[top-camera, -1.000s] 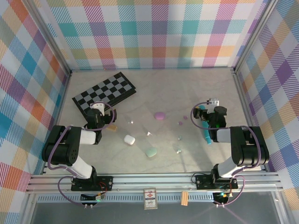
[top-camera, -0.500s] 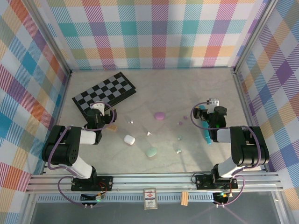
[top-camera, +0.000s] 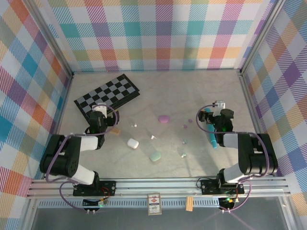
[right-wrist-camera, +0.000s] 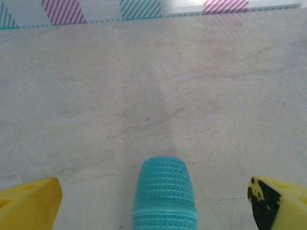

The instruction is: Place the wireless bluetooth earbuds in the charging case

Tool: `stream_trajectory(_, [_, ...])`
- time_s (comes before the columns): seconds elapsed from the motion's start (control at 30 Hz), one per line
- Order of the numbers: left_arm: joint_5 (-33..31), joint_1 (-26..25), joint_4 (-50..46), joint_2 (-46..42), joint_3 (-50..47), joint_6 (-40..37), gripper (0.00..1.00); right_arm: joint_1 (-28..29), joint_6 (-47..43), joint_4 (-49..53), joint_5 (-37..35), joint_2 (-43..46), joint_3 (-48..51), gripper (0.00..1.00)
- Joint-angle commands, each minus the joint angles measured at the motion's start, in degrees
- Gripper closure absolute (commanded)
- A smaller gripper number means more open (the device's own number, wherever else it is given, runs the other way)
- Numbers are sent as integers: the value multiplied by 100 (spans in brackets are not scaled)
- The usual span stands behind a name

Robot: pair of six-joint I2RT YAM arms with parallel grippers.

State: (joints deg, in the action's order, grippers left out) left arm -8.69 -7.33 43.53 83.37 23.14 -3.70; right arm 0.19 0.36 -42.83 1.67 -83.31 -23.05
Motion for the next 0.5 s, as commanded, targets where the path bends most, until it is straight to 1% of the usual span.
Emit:
stream_trajectory(0.0, [-529, -331, -598, -807, 28, -259, 0, 115, -156, 951, 180, 664, -194, 1])
stream_trajectory(0.1, [-575, -672, -1204, -1517, 109, -255, 0, 499, -525, 1670, -75, 1184, -295, 1])
stream_trajectory(0.13, [-618, -825, -1401, -1710, 150, -254, 0, 626, -552, 1871, -88, 1360, -328, 1])
stream_trajectory(0.2, [-564, -1109, -1828, -2012, 309, -288, 0, 938, -922, 2318, 7, 1666, -416, 1])
stream_trajectory(0.27, [-367, -1345, -2363, -2270, 523, -241, 0, 1364, -1353, 2671, 267, 1933, -500, 1])
stream_trajectory(0.3, [-247, -1405, -2620, -2360, 622, -170, 0, 1571, -1641, 2897, 512, 2023, -557, 1])
stream_trajectory(0.37, [116, -1420, -3145, -2504, 824, 107, 0, 2030, -2295, 3572, 1191, 2107, -767, 1])
stream_trajectory(0.4, [202, -1420, -3294, -2572, 860, 241, 0, 2241, -2590, 3884, 1462, 2091, -878, 1])
stream_trajectory(0.43, [291, -1420, -3446, -2663, 885, 392, 0, 2500, -2929, 4204, 1683, 2039, -992, 1])
stream_trajectory(0.47, [359, -1420, -3570, -2753, 902, 498, 0, 2762, -3166, 4502, 1716, 1953, -1125, 1])
